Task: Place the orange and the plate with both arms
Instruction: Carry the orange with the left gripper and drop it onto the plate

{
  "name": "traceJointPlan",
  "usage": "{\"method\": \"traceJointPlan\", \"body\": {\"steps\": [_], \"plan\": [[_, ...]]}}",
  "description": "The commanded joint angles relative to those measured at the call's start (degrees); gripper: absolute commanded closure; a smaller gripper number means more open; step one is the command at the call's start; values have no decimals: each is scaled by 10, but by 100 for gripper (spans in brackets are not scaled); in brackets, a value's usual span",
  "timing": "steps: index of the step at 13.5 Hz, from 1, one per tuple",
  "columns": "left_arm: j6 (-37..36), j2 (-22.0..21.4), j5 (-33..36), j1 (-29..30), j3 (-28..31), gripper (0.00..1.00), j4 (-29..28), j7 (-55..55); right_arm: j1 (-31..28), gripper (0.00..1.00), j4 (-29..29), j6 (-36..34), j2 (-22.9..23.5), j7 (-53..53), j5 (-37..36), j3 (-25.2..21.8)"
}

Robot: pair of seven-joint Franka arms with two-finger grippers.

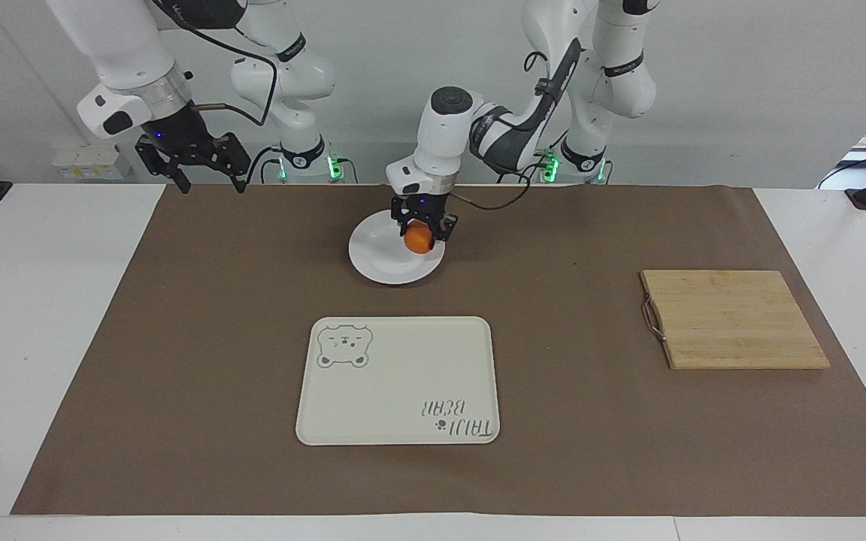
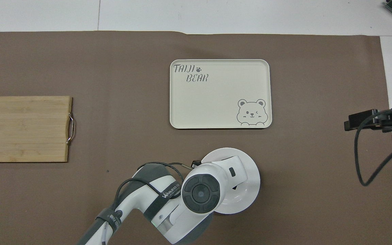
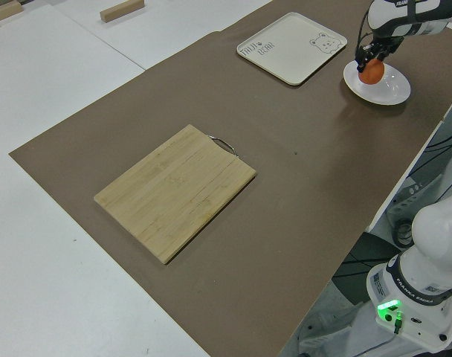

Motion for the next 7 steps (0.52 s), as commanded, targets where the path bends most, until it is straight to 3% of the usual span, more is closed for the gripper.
{"method": "traceJointPlan", "body": {"steps": [1, 2, 4, 7], "plan": [[25, 8, -9, -21, 8, 66, -4, -31, -9, 0, -54, 57, -7, -78, 20, 1], [25, 9, -9, -19, 9, 1, -2, -31, -9, 0, -66, 58, -8, -84, 22, 1], [6, 5, -9, -14, 9, 0, 0, -32, -10, 0, -84, 58, -13, -92, 41, 0], [-29, -17, -7, 20, 14, 0, 4, -25, -16, 0, -164, 98, -17, -149, 95, 0]]}}
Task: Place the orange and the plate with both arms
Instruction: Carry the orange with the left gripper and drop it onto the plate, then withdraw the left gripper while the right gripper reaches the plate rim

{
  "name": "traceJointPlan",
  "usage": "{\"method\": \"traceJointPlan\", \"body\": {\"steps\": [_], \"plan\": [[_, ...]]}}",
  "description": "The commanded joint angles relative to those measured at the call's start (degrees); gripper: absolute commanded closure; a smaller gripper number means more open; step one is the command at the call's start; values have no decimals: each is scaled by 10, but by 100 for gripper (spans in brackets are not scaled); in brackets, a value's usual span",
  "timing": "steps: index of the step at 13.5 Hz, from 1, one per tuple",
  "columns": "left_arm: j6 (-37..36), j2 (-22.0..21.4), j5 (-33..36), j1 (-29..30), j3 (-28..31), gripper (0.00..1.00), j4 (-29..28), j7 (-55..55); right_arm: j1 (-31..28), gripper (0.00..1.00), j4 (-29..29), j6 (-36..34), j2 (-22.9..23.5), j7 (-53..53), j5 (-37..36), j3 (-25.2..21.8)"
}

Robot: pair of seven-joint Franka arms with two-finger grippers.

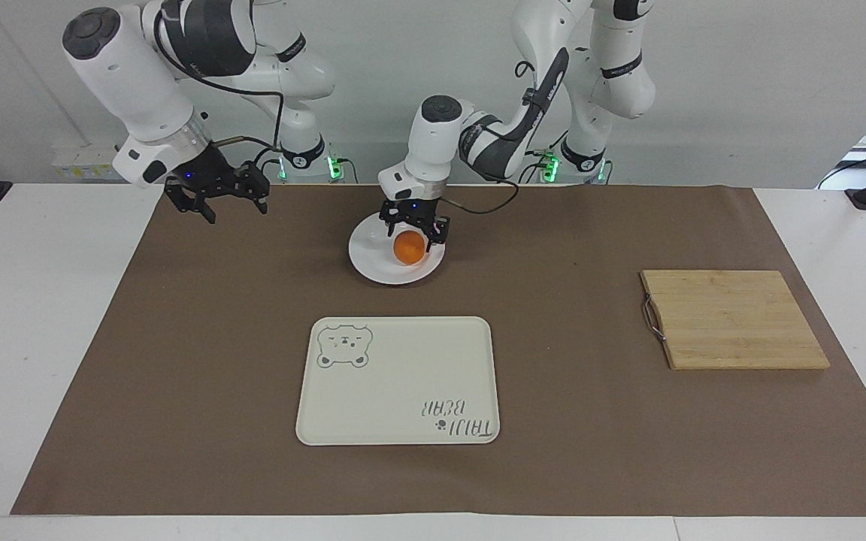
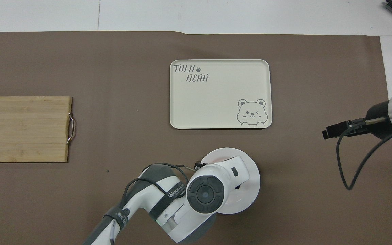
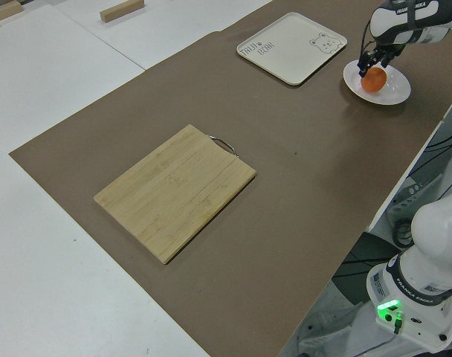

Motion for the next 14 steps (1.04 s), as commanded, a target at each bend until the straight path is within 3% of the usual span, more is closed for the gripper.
{"method": "traceJointPlan", "body": {"steps": [1, 4, 9, 12, 14], "plan": [[-46, -36, 0, 47, 3, 0, -1, 7, -10, 0, -75, 43, -19, -49, 42, 1], [-92, -63, 41, 130, 4, 0, 0, 44, -9, 0, -126, 84, -18, -78, 72, 1], [-182, -145, 56, 284, 3, 0, 15, 216, -7, 0, -189, 105, -20, -117, 106, 2], [-331, -147, 57, 360, 4, 0, 122, 246, -10, 0, -212, 111, -26, -127, 140, 1], [-389, -145, 57, 396, 3, 0, 180, 265, -15, 0, -236, 113, -21, -161, 194, 1]]}}
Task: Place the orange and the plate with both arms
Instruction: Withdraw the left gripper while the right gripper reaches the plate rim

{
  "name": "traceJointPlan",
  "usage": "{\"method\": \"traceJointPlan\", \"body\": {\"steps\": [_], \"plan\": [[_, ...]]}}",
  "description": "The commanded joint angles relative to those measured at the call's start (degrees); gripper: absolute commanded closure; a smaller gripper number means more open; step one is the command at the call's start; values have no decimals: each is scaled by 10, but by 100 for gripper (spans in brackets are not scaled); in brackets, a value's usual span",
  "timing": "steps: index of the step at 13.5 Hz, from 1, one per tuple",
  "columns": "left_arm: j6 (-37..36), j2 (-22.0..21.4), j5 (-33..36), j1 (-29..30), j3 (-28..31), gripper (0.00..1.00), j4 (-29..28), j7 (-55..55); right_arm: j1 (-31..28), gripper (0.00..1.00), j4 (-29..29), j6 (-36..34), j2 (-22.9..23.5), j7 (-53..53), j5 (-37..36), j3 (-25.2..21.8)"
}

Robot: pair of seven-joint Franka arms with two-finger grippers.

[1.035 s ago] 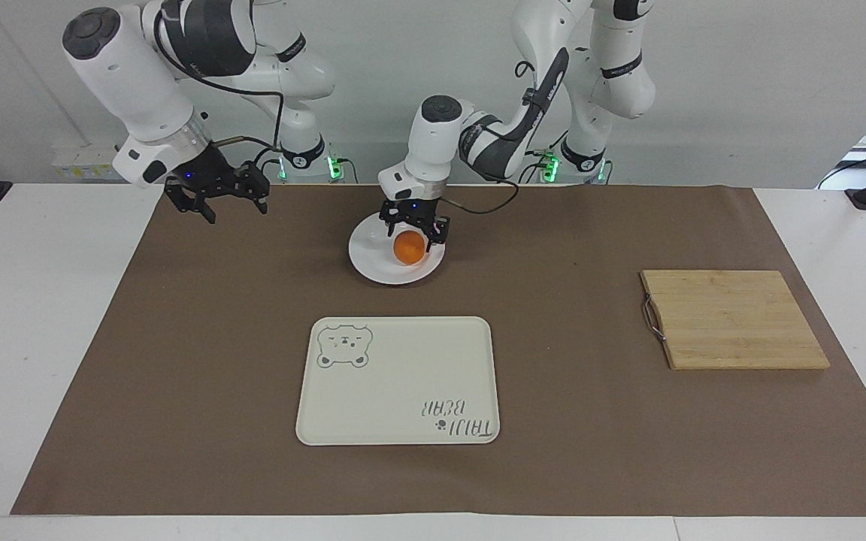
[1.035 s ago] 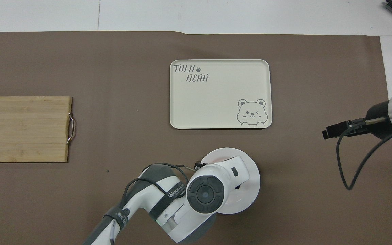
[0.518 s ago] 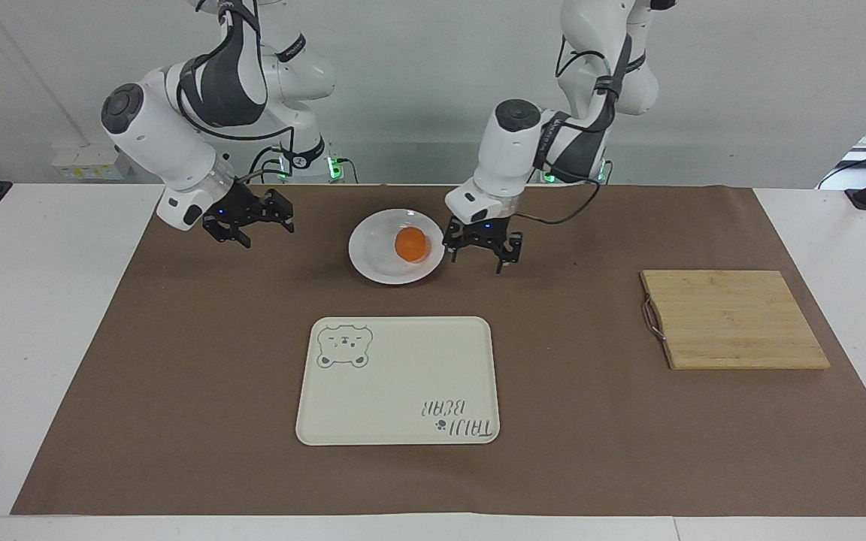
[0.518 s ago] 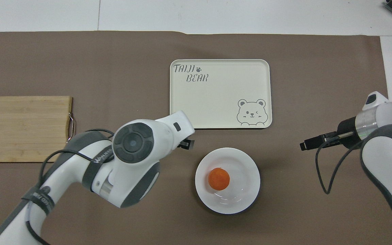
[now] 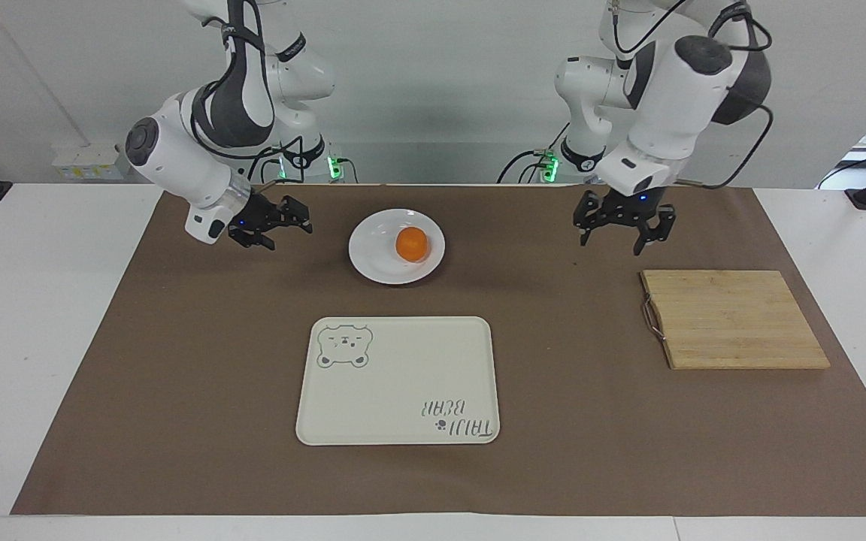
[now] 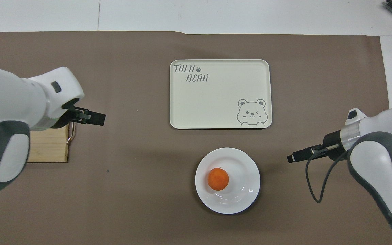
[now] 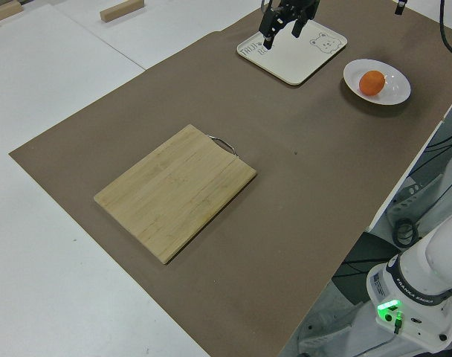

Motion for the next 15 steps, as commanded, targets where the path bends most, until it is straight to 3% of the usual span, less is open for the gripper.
{"method": "traceJointPlan", "body": {"steps": [1, 5, 9, 15], "plan": [[-89, 15, 8, 39, -8, 0, 89, 34, -19, 0, -53, 23, -16, -68, 66, 2], [-179, 36, 8, 94, -7, 0, 173, 94, -26, 0, -93, 34, -8, -104, 133, 3], [-180, 33, 9, 107, -8, 0, 174, 97, 5, 0, -162, 87, -14, -103, 196, 4], [-205, 29, 8, 108, -8, 0, 166, 93, 46, 0, -218, 125, 2, -117, 298, 4]]}}
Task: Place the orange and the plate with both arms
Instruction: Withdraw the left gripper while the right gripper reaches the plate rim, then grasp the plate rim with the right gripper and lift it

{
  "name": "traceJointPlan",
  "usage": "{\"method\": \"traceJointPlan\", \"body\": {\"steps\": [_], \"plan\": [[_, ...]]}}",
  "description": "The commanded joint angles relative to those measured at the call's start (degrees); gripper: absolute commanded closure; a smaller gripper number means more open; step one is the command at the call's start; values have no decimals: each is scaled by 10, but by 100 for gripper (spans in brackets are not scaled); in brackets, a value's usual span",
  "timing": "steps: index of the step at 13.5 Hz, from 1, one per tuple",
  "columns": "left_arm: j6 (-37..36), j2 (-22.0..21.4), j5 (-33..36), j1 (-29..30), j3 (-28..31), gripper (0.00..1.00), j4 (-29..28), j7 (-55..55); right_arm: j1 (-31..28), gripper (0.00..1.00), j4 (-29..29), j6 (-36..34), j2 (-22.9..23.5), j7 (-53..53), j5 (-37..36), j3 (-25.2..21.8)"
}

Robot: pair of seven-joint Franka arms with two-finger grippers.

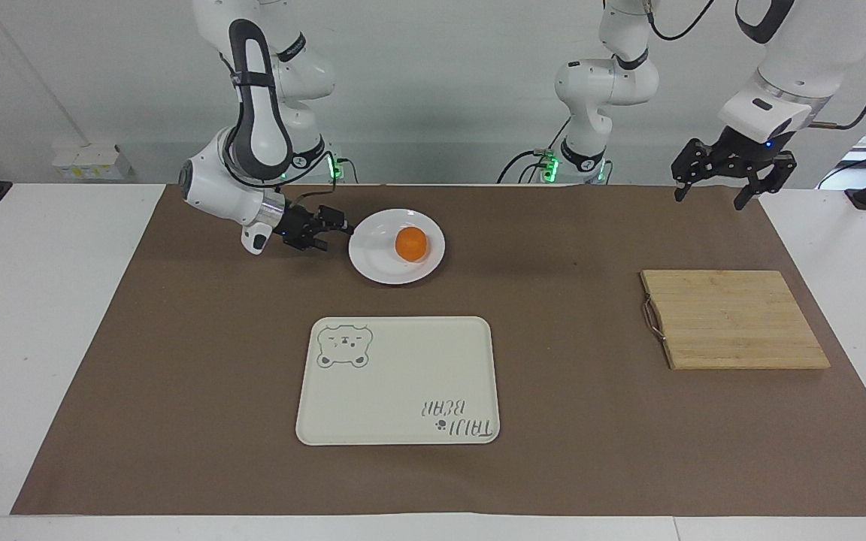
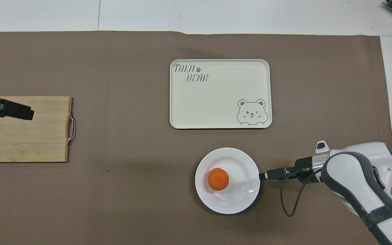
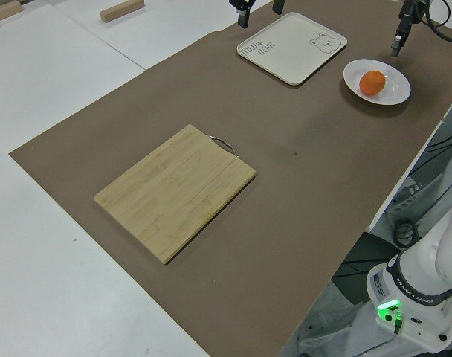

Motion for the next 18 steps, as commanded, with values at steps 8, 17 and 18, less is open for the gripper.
{"method": "traceJointPlan", "body": {"steps": [8, 17, 18], "plan": [[-6, 2, 22, 9, -5, 0, 11, -13, 59, 0, -62, 73, 3, -20, 86, 1], [-7, 1, 21, 9, -5, 0, 8, -32, 57, 100, -56, 71, 8, 0, 87, 1], [-8, 1, 21, 9, -5, 0, 8, -31, 59, 100, -52, 72, 14, 7, 87, 1]]}}
